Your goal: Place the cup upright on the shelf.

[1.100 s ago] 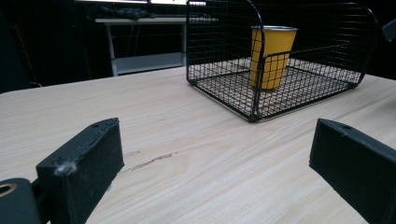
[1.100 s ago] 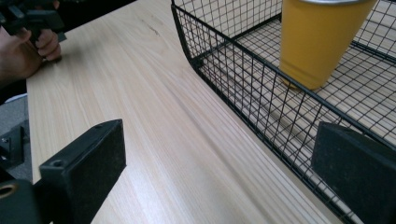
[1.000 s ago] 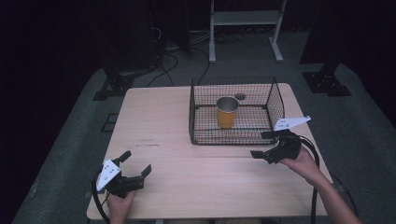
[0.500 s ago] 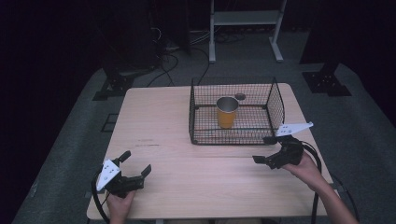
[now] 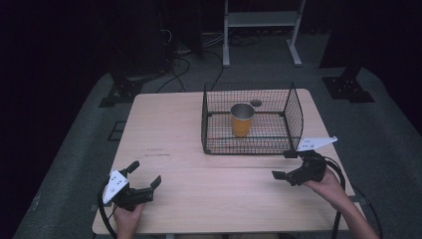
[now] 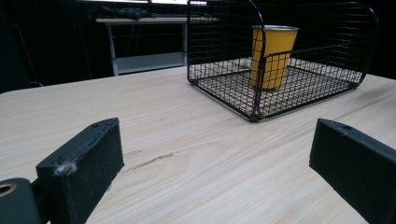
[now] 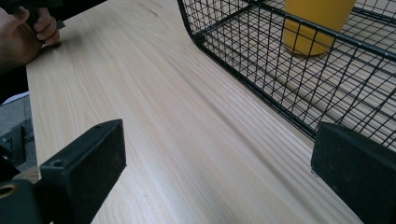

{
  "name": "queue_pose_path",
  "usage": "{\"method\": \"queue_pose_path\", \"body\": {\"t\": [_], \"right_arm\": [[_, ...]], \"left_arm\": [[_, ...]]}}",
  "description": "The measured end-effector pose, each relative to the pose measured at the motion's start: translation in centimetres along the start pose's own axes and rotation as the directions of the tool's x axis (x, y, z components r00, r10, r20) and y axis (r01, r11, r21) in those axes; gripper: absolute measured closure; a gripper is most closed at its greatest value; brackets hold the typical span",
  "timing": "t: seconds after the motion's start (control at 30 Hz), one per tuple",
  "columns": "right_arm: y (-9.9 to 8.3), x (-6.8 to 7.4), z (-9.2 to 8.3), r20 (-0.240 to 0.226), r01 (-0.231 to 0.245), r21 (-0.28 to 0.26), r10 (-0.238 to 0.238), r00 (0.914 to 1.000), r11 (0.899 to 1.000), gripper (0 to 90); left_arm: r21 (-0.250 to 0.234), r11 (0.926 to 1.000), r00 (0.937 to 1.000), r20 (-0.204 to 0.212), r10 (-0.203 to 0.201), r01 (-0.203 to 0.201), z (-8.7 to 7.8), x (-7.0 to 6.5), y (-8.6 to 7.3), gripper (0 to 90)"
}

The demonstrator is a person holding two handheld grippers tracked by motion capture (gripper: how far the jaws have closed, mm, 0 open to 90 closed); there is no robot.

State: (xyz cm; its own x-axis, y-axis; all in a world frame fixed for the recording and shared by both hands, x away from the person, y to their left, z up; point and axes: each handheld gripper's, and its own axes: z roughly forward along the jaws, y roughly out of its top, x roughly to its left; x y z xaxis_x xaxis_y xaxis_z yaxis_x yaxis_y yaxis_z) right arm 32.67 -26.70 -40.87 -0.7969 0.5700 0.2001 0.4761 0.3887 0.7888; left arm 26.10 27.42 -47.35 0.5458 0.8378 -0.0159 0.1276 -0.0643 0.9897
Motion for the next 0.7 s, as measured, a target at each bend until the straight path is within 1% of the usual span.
{"method": "queue_pose_path", "body": {"t": [0.27,0.33,0.4,0.53,0.7], "right_arm": [[-1.0,0.0,-0.3,0.007,-0.011,-0.003,0.011,0.9999,1.0,2.5],[-1.1,0.1,-0.4,0.011,-0.004,-0.001,0.004,0.9999,1.0,2.5],[-1.3,0.2,-0.5,0.01,-0.008,-0.004,0.008,0.9999,1.0,2.5],[-1.7,0.4,-0.7,0.019,-0.004,-0.001,0.004,0.9998,1.0,2.5],[-2.6,0.9,-0.8,0.015,-0.005,-0.007,0.005,0.9999,1.0,2.5]], "left_arm": [[0.001,1.0,1.0,-0.001,0.001,-0.001,0.0,0.0,0.0,2.2],[0.001,1.0,1.0,-0.001,0.001,-0.001,0.0,0.0,0.0,2.2],[0.001,1.0,1.0,-0.001,0.001,-0.001,0.0,0.0,0.0,2.2],[0.001,1.0,1.0,-0.001,0.001,-0.001,0.0,0.0,0.0,2.3],[0.003,1.0,1.0,-0.002,0.003,-0.003,0.0,0.0,0.0,2.2]]}}
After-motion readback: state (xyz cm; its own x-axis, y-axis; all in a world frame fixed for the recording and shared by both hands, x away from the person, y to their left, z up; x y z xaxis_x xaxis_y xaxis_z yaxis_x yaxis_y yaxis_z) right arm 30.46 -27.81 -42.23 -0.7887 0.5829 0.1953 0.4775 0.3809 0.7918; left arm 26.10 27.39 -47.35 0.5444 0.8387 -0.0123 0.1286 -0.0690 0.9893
